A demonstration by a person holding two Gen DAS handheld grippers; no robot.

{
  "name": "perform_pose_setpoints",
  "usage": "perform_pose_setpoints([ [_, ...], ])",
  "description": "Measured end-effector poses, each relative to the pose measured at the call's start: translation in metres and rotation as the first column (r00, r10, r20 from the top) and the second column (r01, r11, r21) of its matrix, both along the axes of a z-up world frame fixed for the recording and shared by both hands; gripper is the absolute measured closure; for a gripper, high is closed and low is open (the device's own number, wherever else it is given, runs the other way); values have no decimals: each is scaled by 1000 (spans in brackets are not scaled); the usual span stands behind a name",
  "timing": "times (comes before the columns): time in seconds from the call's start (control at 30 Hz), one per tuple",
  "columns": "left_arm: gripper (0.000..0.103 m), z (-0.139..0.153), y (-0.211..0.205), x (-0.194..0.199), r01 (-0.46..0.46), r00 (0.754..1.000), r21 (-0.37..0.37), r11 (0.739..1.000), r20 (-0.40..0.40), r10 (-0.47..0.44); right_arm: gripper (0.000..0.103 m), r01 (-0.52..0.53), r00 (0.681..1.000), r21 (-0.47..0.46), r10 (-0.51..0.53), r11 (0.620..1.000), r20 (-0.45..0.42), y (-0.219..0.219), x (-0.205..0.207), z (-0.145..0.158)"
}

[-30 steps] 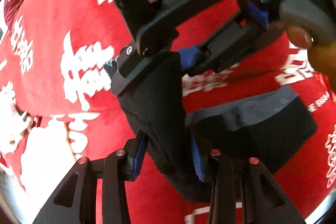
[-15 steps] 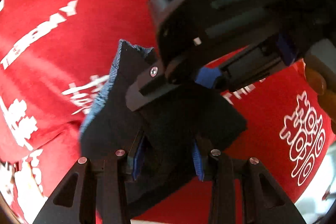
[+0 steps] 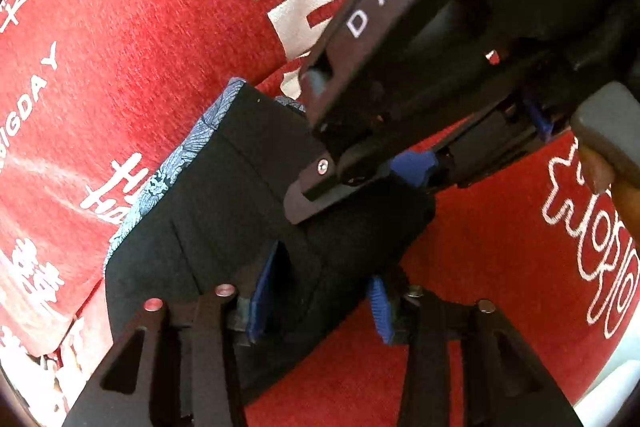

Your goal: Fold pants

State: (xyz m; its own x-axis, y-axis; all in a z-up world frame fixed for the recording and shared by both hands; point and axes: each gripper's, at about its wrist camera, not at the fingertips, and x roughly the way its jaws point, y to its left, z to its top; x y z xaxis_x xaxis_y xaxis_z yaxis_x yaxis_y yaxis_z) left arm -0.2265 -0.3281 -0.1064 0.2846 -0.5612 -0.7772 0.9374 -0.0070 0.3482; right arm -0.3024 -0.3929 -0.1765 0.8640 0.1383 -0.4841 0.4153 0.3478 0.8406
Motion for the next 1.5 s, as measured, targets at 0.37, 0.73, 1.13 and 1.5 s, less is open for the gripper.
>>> perform_pose_setpoints([
  [0.37,39,34,46,61,-77,972,68,995,-219,90,76,38,991,-60,-45,997,-122,15,-3,8],
  [0.73,39,23,71,173,-399,811,211,892,-372,451,66,73,901,-266,-178,961,-395,40,-14,26],
  [1.13,39,15,67,177,-419,809,250,873,-334,484,66,24,933,-350,-148,936,-329,54,18,69],
  [1.5,39,14,66,180,-412,801,267,871,-350,486,66,-16,902,-332,-130,943,-413,44,39,43],
])
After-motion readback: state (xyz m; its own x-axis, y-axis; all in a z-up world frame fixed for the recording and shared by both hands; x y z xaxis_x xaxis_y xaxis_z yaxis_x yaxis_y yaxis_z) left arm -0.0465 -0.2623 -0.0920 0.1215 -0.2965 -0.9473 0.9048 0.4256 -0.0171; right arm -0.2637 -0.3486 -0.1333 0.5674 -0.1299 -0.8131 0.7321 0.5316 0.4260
